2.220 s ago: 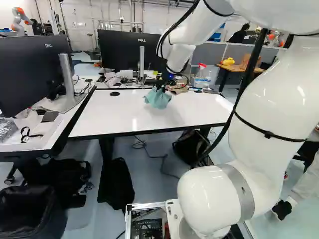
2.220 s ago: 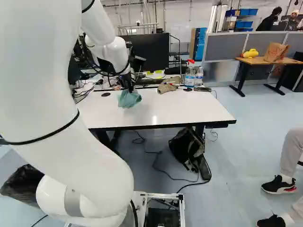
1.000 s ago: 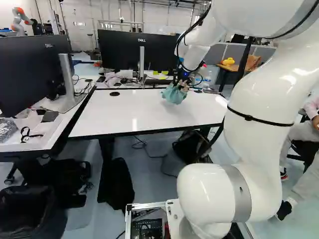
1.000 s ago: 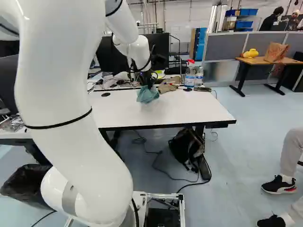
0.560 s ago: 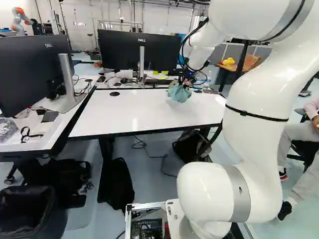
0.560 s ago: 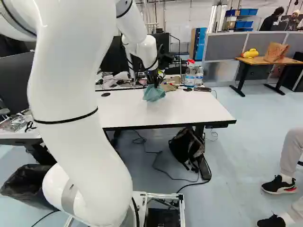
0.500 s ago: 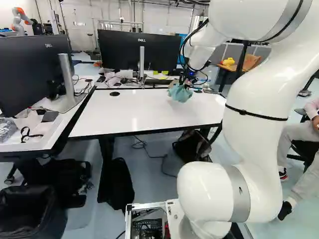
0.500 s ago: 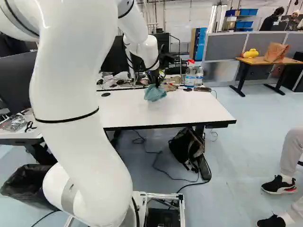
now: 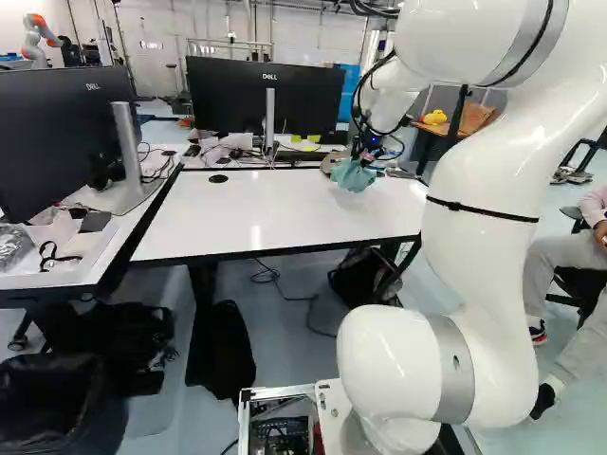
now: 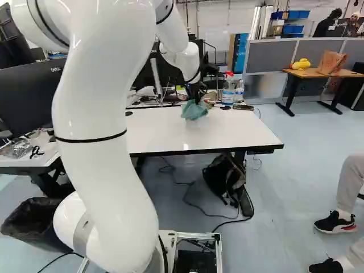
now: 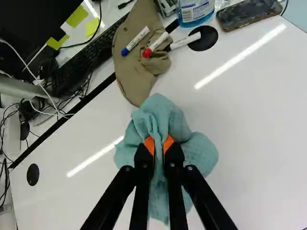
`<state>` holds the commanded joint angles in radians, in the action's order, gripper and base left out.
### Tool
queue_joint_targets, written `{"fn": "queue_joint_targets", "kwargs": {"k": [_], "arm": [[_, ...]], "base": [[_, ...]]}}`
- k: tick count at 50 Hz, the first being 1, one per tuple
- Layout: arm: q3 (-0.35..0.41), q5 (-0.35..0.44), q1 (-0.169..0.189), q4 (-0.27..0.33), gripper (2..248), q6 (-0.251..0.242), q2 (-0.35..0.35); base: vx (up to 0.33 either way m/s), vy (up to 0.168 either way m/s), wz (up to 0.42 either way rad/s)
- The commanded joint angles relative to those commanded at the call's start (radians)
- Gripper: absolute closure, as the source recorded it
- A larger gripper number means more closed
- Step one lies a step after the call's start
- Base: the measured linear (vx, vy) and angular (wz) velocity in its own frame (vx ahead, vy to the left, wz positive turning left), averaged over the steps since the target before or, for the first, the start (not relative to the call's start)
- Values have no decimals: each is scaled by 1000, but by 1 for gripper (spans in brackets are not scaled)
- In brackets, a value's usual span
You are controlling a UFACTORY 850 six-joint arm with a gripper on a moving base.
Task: Clean the table with the green towel
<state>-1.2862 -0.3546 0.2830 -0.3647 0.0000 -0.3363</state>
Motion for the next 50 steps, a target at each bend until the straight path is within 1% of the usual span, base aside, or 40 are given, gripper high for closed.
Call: {"fn": "queue_joint_targets", "kwargs": {"k": [27, 50], "arm": [[-112, 0, 62, 0, 209, 0, -90], [-213, 0, 107, 0, 209, 0, -169]], "base": [[0, 0, 0], [0, 0, 0]]}}
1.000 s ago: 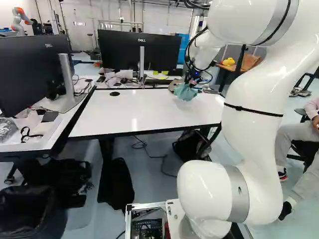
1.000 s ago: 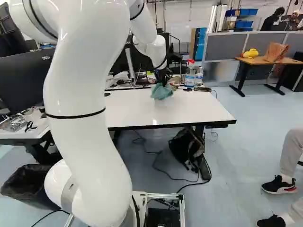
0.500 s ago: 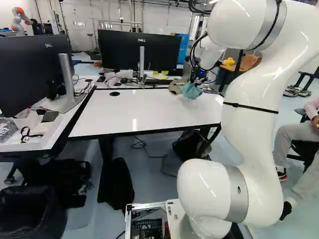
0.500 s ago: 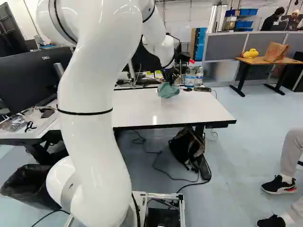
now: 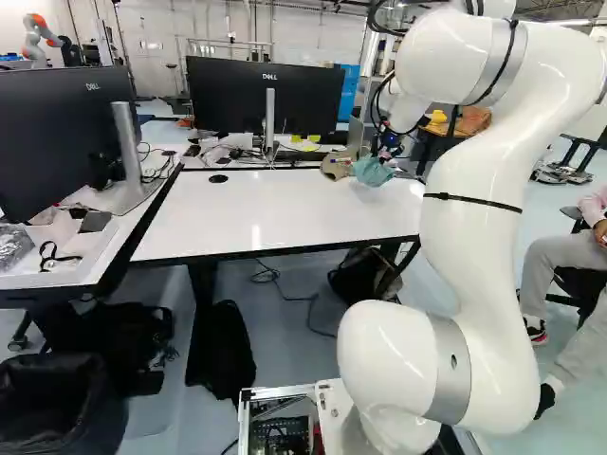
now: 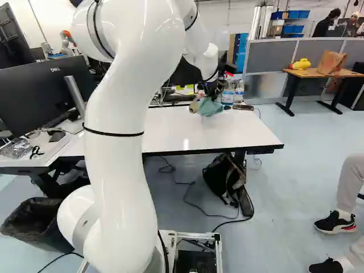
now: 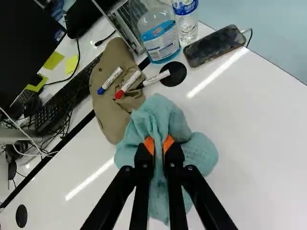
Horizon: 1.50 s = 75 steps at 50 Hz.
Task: Clean the table with the green towel
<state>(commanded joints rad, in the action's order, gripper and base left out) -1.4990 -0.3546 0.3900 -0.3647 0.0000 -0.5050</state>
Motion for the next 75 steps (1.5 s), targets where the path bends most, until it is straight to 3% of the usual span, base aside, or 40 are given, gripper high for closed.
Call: {"fn": "queue_joint_targets", "kwargs": {"k": [7, 8, 12, 13, 18, 19, 23, 24, 28, 29, 34, 35, 48, 75], "arm": [[-2, 0, 1, 0, 208, 0, -2], [-2, 0, 1, 0, 182, 0, -2], [-2, 0, 1, 0, 182, 0, -2], [-2, 0, 1, 0, 146, 0, -2], [-2, 0, 1, 0, 146, 0, -2], [-2, 0, 1, 0, 109, 0, -2], [-2, 0, 1, 0, 109, 0, -2], [-2, 0, 1, 0, 72, 0, -2], [-2, 0, 1, 0, 72, 0, -2], [-2, 0, 1, 0, 36, 0, -2], [-2, 0, 1, 0, 36, 0, -2], [-2, 0, 1, 0, 4, 0, -2], [2, 0, -5, 0, 3, 0, 2], [58, 0, -68, 0, 3, 0, 45]], "base": [[0, 0, 0], [0, 0, 0], [0, 0, 0], [0, 0, 0], [0, 0, 0], [0, 0, 0], [0, 0, 0], [0, 0, 0], [0, 0, 0], [0, 0, 0], [0, 0, 0], [0, 0, 0], [0, 0, 0], [0, 0, 0]]}}
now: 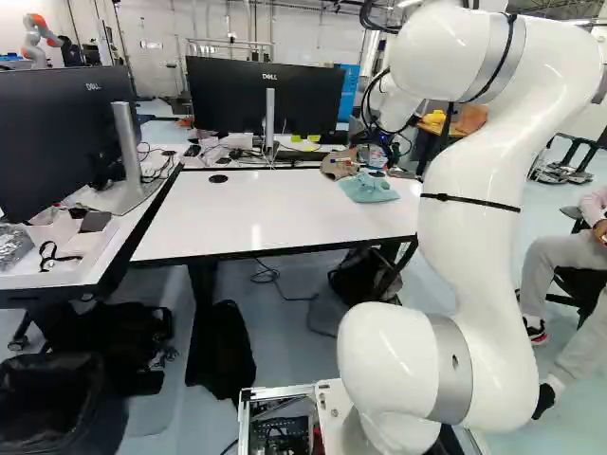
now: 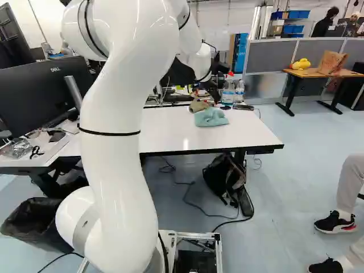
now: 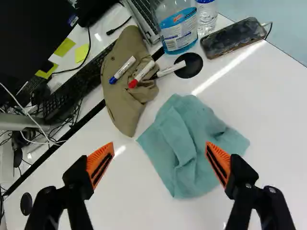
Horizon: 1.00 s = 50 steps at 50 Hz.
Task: Clean the table with the green towel
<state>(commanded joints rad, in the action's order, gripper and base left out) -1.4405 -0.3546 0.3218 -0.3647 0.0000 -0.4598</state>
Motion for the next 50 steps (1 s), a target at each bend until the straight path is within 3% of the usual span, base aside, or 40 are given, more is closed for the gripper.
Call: {"fn": "queue_joint_targets", "kwargs": {"k": [50], "arm": [[240, 0, -87, 6, 3, 0, 194]], "base": [[0, 0, 0]]}}
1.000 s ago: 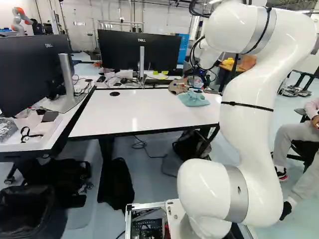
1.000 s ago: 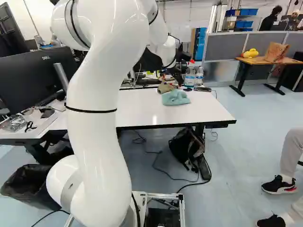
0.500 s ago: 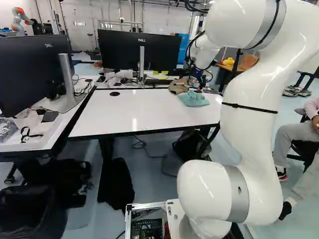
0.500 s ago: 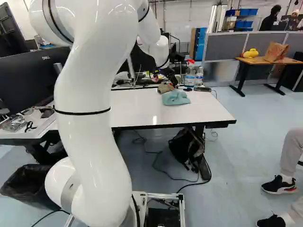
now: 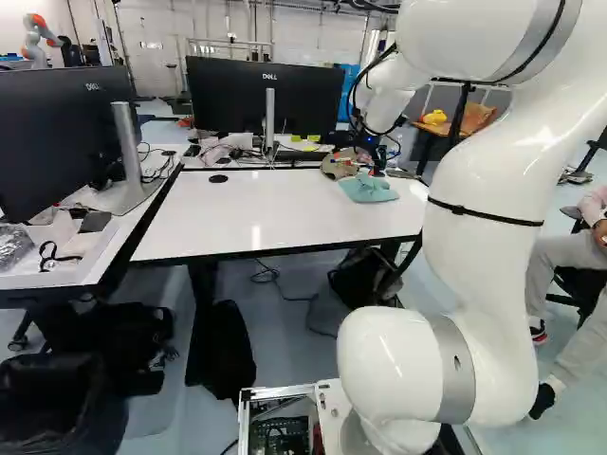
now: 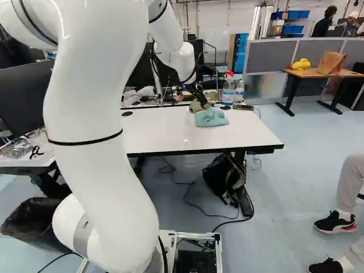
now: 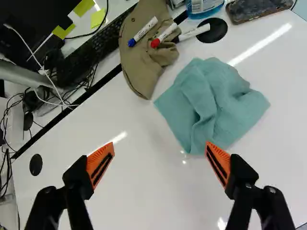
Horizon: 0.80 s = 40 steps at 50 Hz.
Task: Clean the table with the green towel
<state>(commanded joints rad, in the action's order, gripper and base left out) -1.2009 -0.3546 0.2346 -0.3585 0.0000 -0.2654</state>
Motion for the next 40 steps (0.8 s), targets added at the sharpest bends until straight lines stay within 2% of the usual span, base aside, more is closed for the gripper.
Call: {"fn": "queue_joint_targets", "kwargs": {"k": [19, 40], "arm": [[101, 0, -24, 32, 3, 0, 87], [212, 0, -32, 100, 3, 0, 189]], "base": [[0, 0, 0], [0, 0, 0]]}}
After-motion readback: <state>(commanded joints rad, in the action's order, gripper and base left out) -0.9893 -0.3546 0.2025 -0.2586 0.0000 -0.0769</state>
